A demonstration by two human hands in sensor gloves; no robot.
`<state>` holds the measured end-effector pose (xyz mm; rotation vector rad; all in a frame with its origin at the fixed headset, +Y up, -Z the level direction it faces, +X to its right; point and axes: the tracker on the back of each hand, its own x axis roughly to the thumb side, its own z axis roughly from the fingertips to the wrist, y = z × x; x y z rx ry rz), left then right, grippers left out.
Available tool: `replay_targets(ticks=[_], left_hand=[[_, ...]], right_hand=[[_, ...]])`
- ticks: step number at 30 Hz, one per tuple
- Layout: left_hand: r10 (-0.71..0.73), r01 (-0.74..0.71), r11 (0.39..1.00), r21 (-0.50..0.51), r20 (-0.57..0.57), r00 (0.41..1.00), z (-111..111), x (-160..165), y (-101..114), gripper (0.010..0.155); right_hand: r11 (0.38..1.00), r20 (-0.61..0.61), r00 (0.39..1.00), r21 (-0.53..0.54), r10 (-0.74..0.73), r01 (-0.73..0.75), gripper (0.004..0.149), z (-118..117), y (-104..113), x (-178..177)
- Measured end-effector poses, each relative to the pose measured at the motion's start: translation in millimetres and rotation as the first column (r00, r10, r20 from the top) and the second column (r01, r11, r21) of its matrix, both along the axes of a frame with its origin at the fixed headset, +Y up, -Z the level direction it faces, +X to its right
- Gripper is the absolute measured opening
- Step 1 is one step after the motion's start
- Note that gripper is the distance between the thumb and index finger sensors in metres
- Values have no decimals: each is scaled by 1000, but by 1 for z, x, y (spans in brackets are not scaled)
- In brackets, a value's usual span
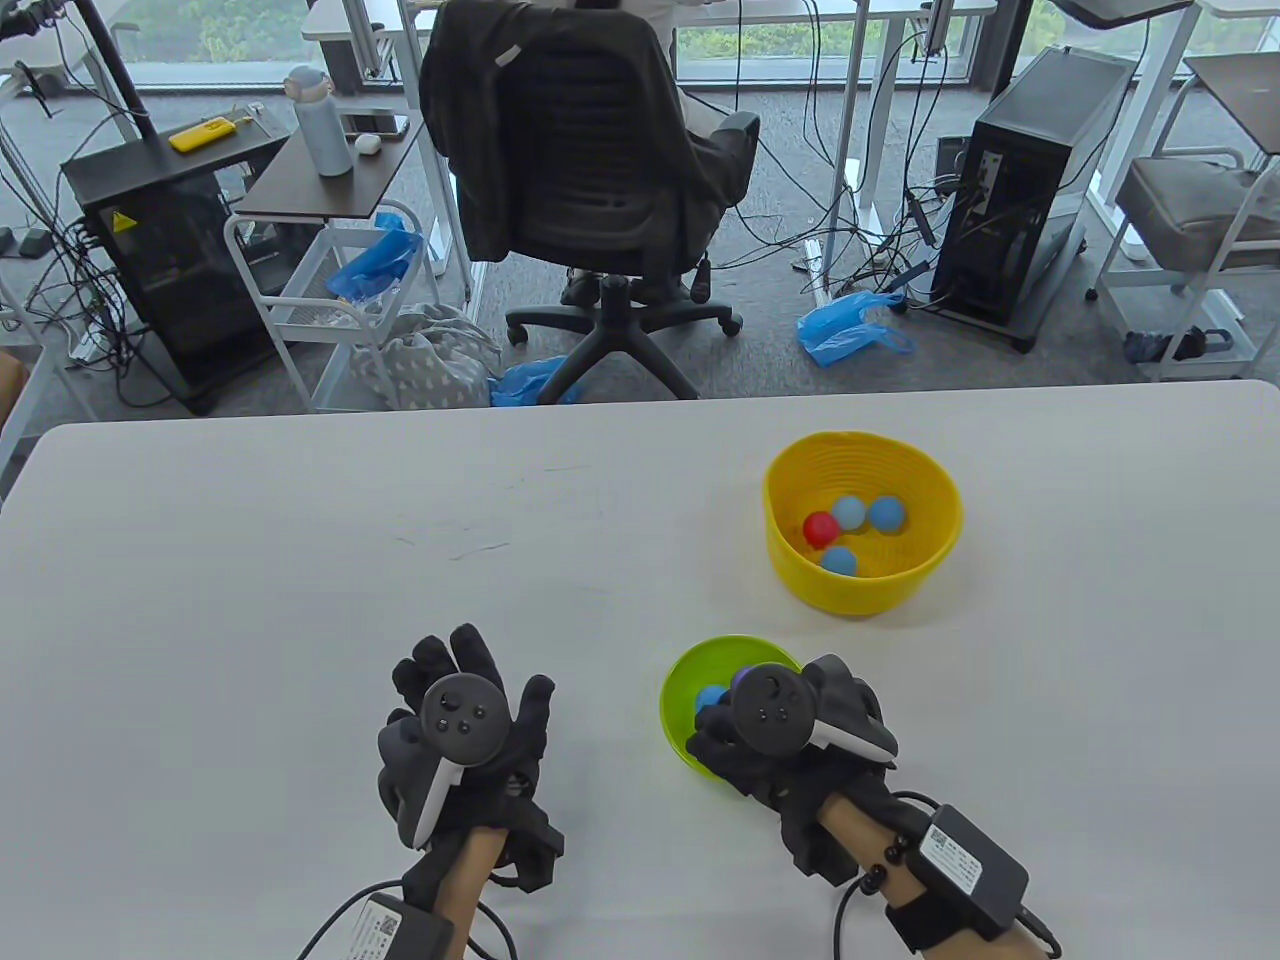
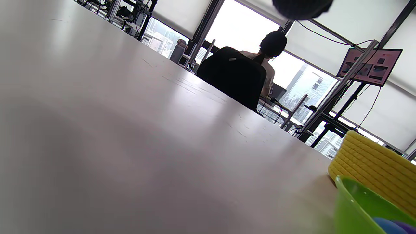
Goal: Toss ping pong balls into fabric basket
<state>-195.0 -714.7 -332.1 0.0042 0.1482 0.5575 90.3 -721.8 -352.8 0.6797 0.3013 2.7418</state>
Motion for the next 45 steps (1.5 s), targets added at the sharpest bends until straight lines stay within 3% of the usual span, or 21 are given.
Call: replay_targets(ticks=[13,22,31,36,45], left_hand=[[6,-6,1000,2,-1,1000,0,-1,0,84],[7,-7,1000,4,1,1000,0,-1,1,84],[9,-9,1000,5,-1,1000,1,-1,1,84],[10,-10,1000,6,0,1000,1,-1,1,84],[11,-11,1000,7,0,1000,1,-2,2,84]], right_hand=[[999,13,999,-30,46,-46,53,-8,-19,0],[997,28,997,27,74,-75,51,-7,-15,1],[988,17,988,19,-151,151,52,-3,5,20],[909,21,909,-5,-416,416,49,-3,18,39],[643,159,637,-19,-754,766,48,-17,27,93]])
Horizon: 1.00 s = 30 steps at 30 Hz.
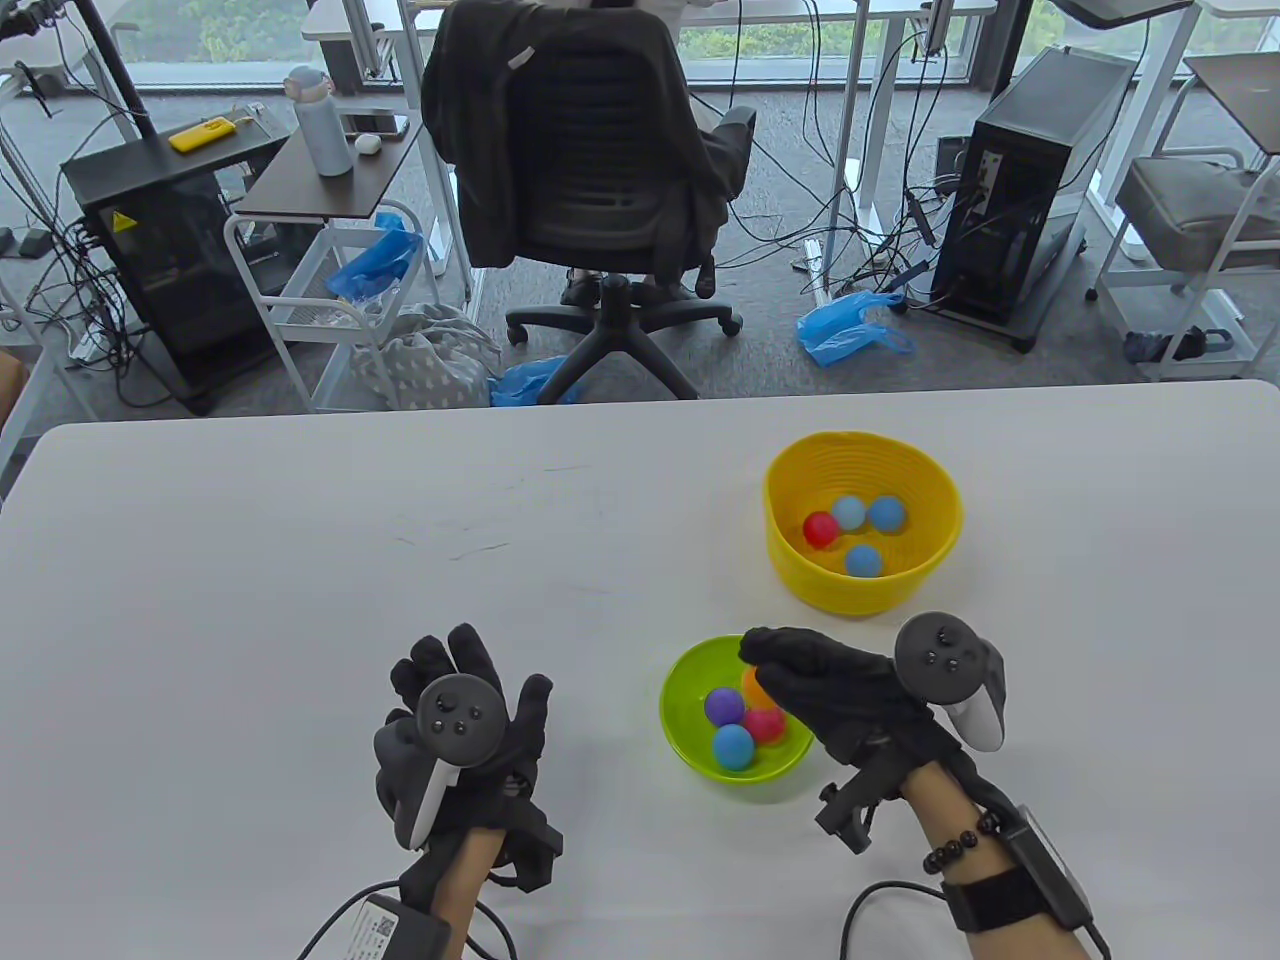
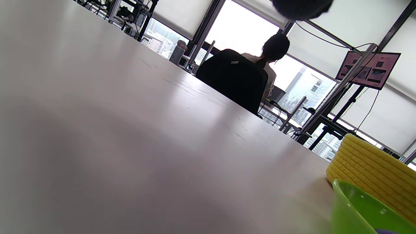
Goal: Toss ping pong balls into fabric basket
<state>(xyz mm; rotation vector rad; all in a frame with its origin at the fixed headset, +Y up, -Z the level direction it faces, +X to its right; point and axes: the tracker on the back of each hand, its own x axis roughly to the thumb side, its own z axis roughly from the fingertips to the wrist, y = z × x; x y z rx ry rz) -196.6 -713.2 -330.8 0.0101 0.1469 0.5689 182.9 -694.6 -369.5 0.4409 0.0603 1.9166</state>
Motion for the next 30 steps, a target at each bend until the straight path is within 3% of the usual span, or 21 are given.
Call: replay_targets(ticks=[5,11,17,19,25,30], left_hand=[[2,-2,1000,-1,0,1000,0,0,0,84],[-3,3,1000,-7,-1,1000,0,1,0,84],[-5,5,1000,-11,-3,1000,0,1,0,84],[-8,8,1000,-14,-2,1000,-1,1,0,84],[-17,17,1000,-18,-2,1000,-1,3,-1,84],[-19,19,1000,-18,-2,1000,0,3,-1,84]], right_hand=[[966,72,971,-102,-230,236,50,-13,-9,29],[892,201,899,-161,-389,422,52,-28,-20,61],[722,228,750,-205,-621,661,74,-42,-34,85],[702,213,733,-212,-646,680,82,-44,-36,89],[685,196,707,-176,-680,707,86,-42,-35,95],[757,204,754,-82,-624,648,80,-31,-23,94]])
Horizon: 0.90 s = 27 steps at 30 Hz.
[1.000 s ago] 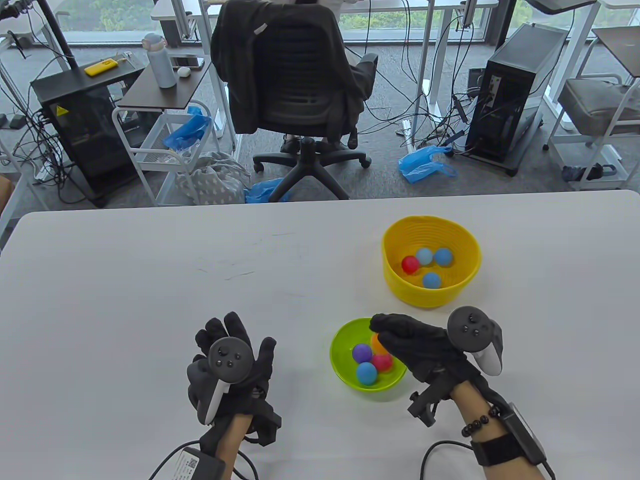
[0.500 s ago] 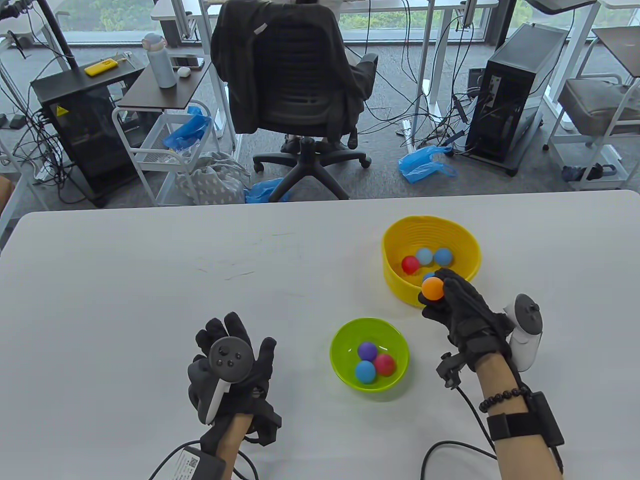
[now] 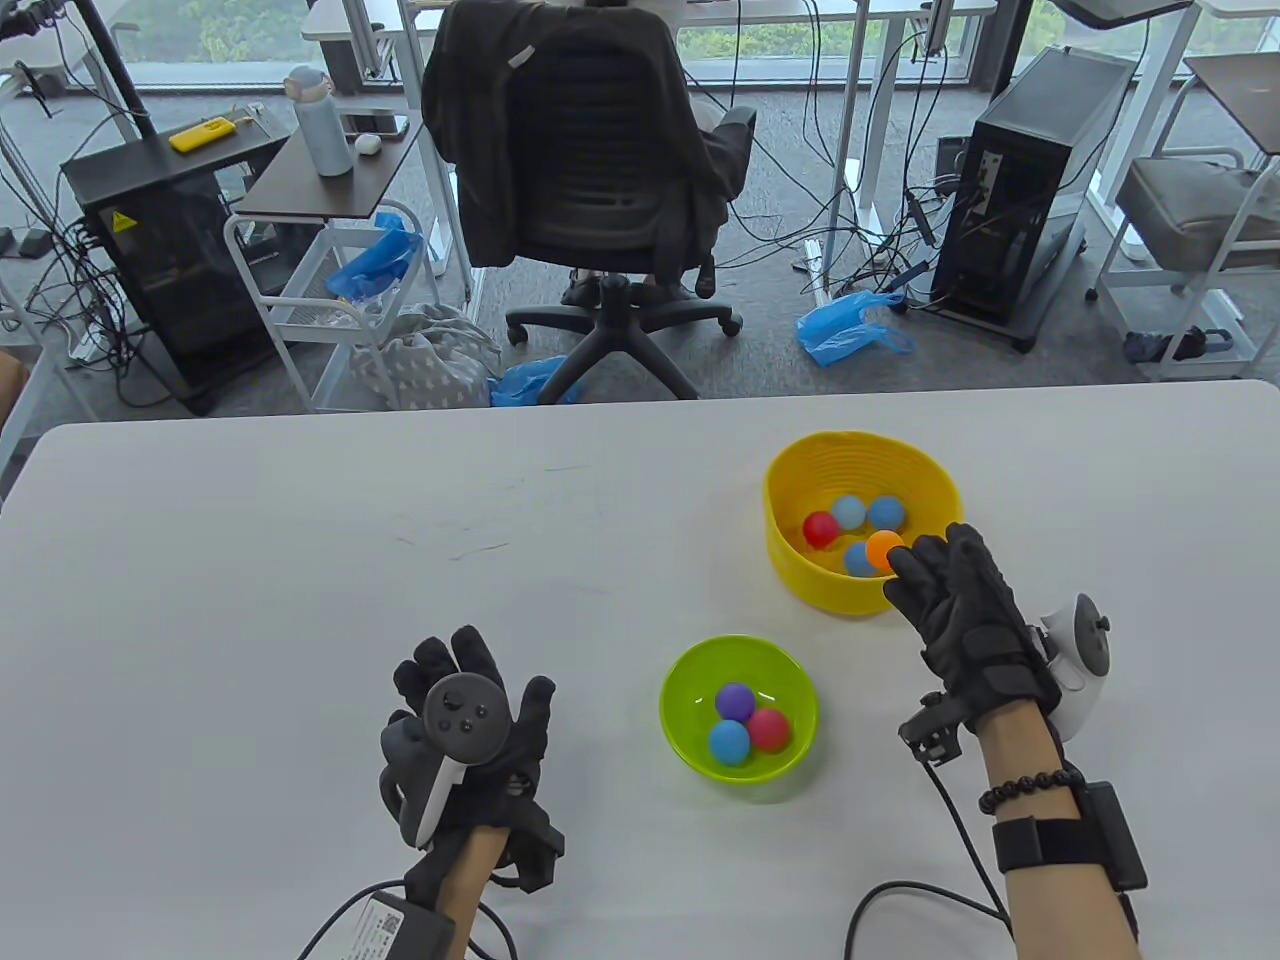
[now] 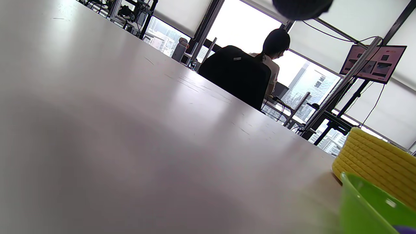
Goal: Toss ping pong balls into fabric basket
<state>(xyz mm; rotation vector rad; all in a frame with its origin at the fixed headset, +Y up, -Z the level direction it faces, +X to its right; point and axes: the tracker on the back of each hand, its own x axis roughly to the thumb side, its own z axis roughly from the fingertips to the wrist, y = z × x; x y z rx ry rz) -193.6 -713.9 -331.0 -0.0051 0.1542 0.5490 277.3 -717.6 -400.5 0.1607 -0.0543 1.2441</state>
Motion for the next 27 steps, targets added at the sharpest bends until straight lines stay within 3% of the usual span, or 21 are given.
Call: replay_targets(ticks=[7,12,17,21,27], left_hand=[[-2,2,1000,6,4,1000,0,1,0,84],[2,-2,1000,8,4,1000,0,0,0,84],[0,0,1000,10,6,1000,0,0,0,84],[2,-2,1000,12,5,1000,0,0,0,84],[2,-2,1000,12,5,1000,0,0,0,84]], right_hand=[[937,148,938,112,315,-332,64,19,26,-18],[749,255,772,200,582,-631,55,34,45,-46],[580,290,632,253,718,-775,52,47,54,-75],[460,262,532,291,805,-839,53,53,55,-98],[337,95,390,343,916,-877,54,56,46,-128]])
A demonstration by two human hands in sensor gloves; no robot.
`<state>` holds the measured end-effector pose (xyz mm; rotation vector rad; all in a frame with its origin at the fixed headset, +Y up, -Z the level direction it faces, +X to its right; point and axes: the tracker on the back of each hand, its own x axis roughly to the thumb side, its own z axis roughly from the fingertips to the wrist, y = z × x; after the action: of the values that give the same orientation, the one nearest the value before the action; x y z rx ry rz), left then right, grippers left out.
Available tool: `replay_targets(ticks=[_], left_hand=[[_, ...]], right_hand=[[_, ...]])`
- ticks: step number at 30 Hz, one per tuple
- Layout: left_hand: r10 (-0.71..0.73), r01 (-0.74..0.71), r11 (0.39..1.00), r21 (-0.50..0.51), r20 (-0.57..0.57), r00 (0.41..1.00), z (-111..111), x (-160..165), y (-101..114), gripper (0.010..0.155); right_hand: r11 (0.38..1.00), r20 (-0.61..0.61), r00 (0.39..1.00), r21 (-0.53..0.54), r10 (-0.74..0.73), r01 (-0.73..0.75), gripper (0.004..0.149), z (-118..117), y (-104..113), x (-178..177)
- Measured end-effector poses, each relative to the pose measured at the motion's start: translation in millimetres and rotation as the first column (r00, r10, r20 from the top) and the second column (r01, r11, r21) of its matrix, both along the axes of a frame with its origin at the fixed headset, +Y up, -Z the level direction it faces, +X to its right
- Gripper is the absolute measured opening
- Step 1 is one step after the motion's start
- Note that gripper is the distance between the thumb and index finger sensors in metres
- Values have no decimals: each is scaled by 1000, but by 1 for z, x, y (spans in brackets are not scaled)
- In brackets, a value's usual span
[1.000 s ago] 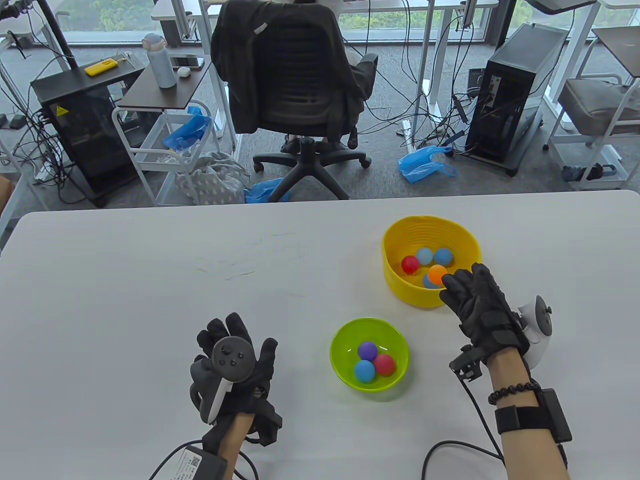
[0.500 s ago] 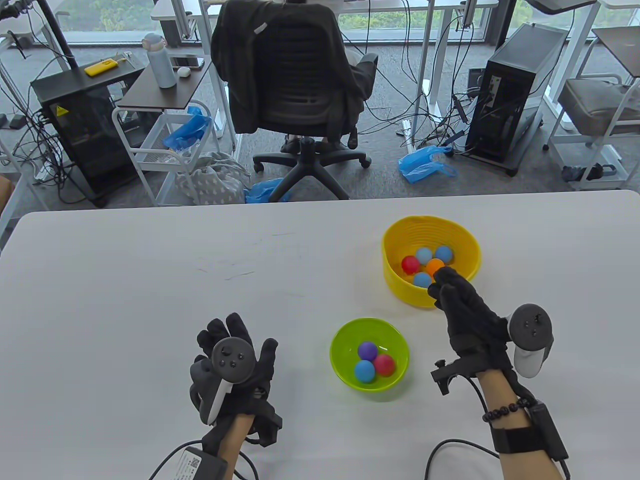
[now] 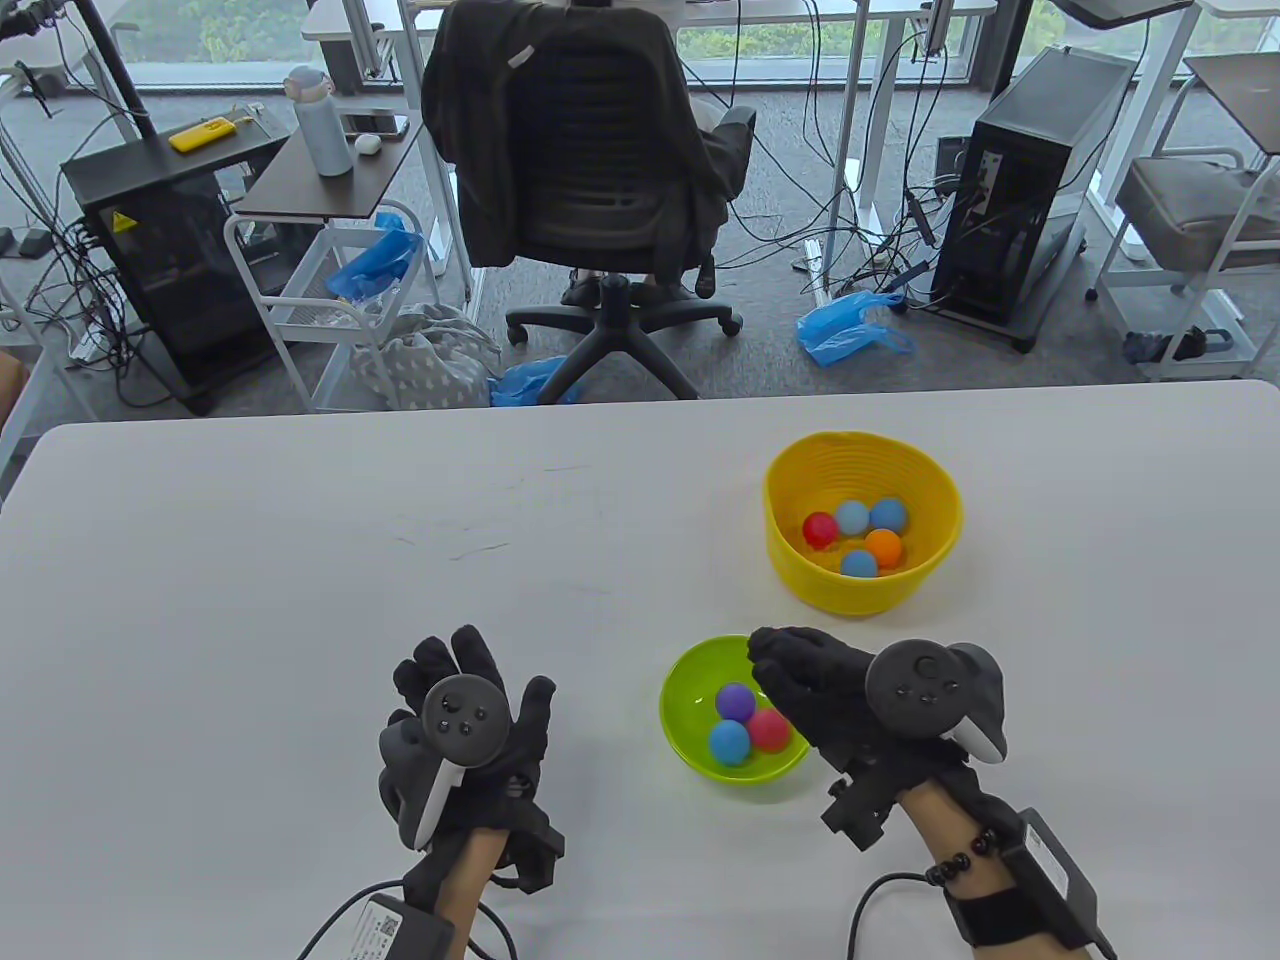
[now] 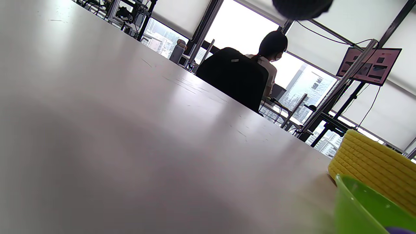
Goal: Toss ping pong balls into fabric basket
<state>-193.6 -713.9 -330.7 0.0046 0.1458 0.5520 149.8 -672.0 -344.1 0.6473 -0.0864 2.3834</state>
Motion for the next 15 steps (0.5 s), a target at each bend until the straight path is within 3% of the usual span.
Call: replay_targets(ticks=[15], left_hand=[[1,-1,1000,-1,-1,1000,0,0,0,84]], right_hand=[[940,-124,957,-190,263,-283,58,-5,-36,-44]])
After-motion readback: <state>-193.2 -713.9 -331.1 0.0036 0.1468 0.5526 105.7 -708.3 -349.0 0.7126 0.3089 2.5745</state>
